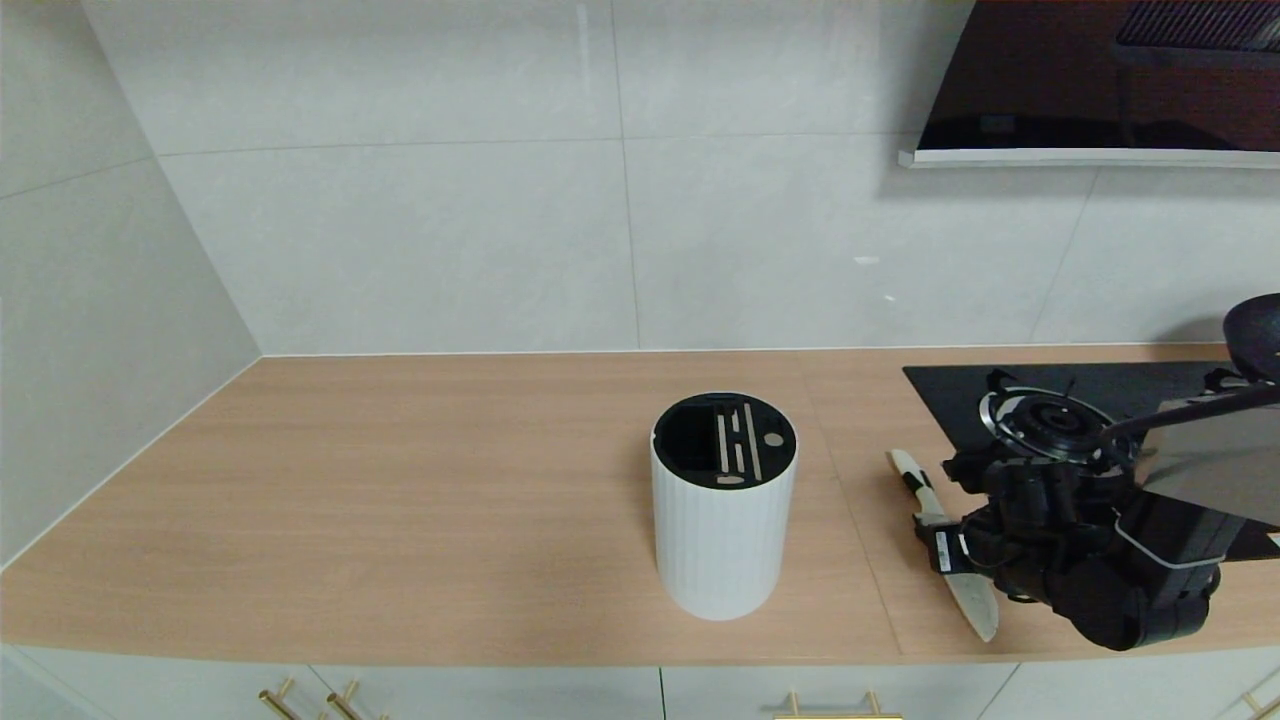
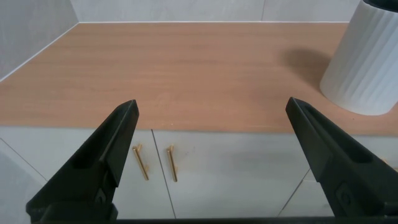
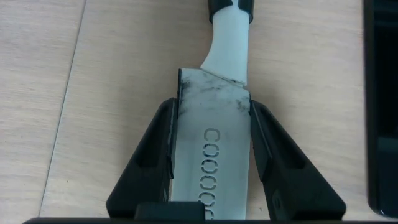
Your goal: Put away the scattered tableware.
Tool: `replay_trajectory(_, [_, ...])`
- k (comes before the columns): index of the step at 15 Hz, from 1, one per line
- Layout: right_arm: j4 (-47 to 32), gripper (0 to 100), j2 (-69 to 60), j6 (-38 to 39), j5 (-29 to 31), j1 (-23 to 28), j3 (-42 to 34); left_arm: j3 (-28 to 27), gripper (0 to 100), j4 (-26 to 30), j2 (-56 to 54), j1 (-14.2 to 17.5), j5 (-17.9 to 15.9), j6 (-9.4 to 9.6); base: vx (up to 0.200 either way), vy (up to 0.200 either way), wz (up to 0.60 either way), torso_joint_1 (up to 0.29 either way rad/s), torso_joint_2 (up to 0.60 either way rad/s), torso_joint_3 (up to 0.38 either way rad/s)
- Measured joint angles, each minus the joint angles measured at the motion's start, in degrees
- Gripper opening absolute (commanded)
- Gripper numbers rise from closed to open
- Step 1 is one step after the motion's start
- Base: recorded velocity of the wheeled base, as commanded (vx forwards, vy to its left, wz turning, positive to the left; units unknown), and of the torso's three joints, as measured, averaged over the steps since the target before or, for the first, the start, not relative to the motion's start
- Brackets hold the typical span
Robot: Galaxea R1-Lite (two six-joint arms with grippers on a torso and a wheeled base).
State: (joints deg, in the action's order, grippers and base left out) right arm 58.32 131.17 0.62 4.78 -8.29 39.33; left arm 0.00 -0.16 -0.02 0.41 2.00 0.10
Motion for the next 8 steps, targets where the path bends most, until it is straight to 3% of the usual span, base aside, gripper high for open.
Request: replay_trajectory(8, [-0.5,0,-13.6,0.5,6.1,-1.4,0.5,-1.5,100,0.4,0.1,0.0,-0.5,1.73,0.0,0.0,0.0,0.0,0.0,0.0])
